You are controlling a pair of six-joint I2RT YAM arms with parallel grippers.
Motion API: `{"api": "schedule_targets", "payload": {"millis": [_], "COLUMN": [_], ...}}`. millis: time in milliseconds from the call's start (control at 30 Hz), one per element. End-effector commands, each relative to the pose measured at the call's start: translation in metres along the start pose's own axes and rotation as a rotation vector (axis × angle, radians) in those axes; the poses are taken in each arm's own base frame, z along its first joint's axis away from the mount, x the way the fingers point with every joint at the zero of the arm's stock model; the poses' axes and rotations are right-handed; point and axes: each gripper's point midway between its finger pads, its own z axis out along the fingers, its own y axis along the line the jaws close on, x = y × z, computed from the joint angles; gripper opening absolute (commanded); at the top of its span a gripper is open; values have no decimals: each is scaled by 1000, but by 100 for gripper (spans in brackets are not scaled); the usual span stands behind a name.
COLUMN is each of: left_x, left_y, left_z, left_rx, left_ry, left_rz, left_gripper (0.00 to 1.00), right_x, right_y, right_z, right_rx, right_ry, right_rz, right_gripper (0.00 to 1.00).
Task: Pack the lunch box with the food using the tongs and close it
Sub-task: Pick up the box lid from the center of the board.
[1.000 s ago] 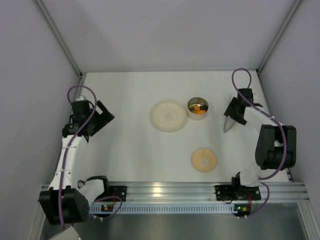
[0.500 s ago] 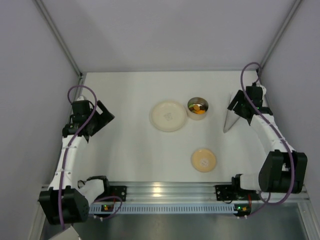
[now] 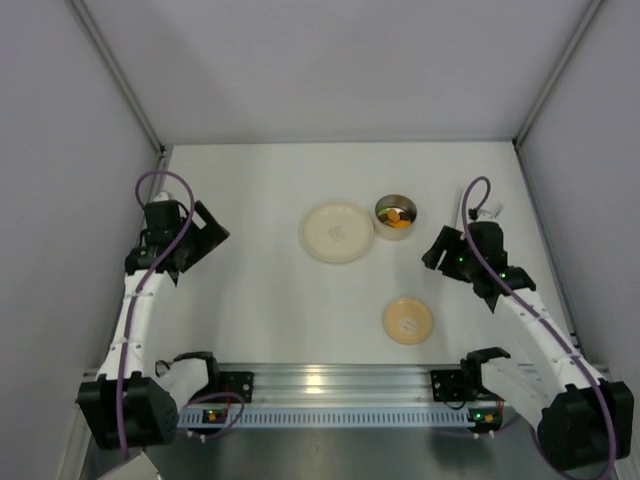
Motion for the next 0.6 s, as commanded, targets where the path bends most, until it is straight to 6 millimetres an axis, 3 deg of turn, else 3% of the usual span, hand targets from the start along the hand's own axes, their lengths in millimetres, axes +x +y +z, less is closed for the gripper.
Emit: {"api": "schedule_targets", "payload": {"millis": [0,33,133,567], "left_x": [-11,-10,-11,-12], "left_y": [-8,-8,-9,-8], "left_z": [-3,-3,-4,-3], "left_rx": [37,37,41,35], "left_ry": [-51,-51,-54,-54], "left_rz": [15,13,15,16], "left_gripper": [98,98,99,99], "right_x": [40,59,85,133], "right_y": [8,1,-5,-16], "right_z": [-5,-1,4,4], "right_rx": [-75,-72,-73,-79], "right_ry": [94,136,188,282], "right_rz": [64,80,142,216], "right_gripper": [65,65,64,59]}}
